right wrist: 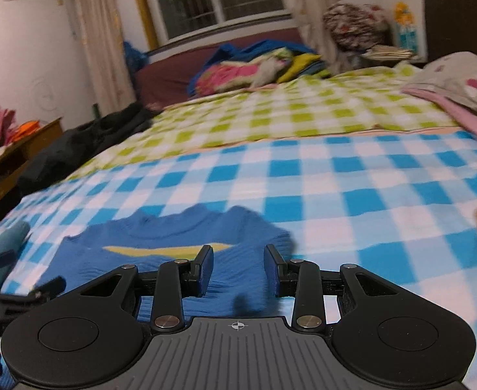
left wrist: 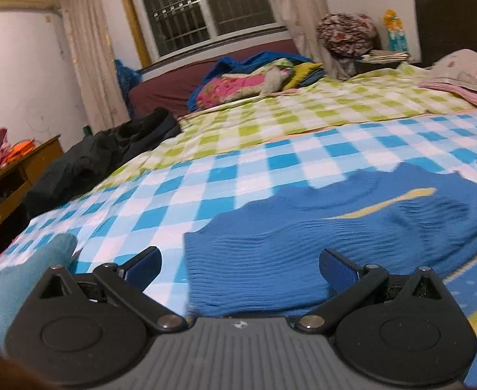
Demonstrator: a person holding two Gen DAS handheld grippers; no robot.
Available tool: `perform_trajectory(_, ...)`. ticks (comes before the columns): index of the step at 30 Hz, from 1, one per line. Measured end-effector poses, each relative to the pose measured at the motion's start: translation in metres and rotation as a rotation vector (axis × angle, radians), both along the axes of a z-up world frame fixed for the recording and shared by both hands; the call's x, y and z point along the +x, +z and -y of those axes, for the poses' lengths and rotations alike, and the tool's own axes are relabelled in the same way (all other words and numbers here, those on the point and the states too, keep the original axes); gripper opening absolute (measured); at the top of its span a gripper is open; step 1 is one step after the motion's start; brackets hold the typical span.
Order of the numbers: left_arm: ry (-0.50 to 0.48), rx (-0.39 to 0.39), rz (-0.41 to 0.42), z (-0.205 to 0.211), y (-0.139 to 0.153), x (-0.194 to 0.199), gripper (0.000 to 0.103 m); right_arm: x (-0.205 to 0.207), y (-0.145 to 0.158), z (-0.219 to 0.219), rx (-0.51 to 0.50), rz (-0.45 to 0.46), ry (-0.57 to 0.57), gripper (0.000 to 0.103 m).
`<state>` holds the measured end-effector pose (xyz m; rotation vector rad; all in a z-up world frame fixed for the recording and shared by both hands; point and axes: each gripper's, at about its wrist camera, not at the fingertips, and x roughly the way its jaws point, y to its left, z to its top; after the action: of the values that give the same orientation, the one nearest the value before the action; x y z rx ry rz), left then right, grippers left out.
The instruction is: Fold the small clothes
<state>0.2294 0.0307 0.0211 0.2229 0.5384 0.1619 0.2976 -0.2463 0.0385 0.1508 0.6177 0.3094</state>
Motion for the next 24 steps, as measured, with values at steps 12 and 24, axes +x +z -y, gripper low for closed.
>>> perform_trajectory(12,0.096,-0.055,-0.057,-0.048,-0.028,0.010,0.103,0.028,-0.032,-0.021,-0.107,-0.105,-0.039,0.033)
perform_trajectory(24,0.085,-0.064,-0.082,-0.057,-0.029,0.018,0.103,0.033,-0.036,-0.053,-0.186,-0.095,-0.002,0.033)
